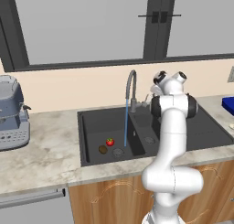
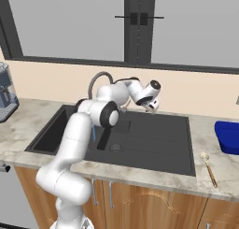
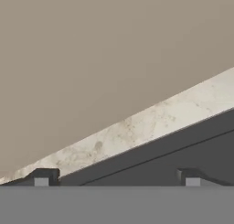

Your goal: Pick up all produce items and place them in the sink. Turn on the sink faucet to wash them. Then turn the sink off and put them in the tray.

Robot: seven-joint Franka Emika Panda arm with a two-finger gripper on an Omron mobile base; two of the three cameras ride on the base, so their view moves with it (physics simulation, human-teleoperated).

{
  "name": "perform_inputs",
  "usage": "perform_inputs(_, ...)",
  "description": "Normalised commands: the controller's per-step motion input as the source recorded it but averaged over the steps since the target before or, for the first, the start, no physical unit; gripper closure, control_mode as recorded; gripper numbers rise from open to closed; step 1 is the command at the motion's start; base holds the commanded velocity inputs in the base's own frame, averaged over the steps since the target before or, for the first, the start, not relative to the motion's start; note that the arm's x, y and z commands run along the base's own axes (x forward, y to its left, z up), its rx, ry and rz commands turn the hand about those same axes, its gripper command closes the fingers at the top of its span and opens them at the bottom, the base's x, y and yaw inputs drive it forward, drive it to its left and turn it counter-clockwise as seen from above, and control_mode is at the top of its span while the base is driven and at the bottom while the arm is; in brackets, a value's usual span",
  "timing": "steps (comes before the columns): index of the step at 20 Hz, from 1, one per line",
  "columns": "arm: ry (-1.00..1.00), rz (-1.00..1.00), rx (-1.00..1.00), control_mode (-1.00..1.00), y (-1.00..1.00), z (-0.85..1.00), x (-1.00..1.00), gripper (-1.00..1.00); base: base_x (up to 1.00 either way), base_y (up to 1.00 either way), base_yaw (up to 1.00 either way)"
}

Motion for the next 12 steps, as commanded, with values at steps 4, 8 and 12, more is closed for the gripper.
perform_inputs(4,0.0,0.05,-0.01,-1.0,0.0,-0.68,-0.07,-1.0,0.0,0.0,0.0)
perform_inputs(8,-0.05,0.07,-0.03,-1.0,0.02,-0.61,-0.13,-1.0,0.0,0.0,0.0)
perform_inputs(12,-0.15,0.05,-0.02,-1.0,0.12,-0.33,-0.01,-1.0,0.0,0.0,0.0)
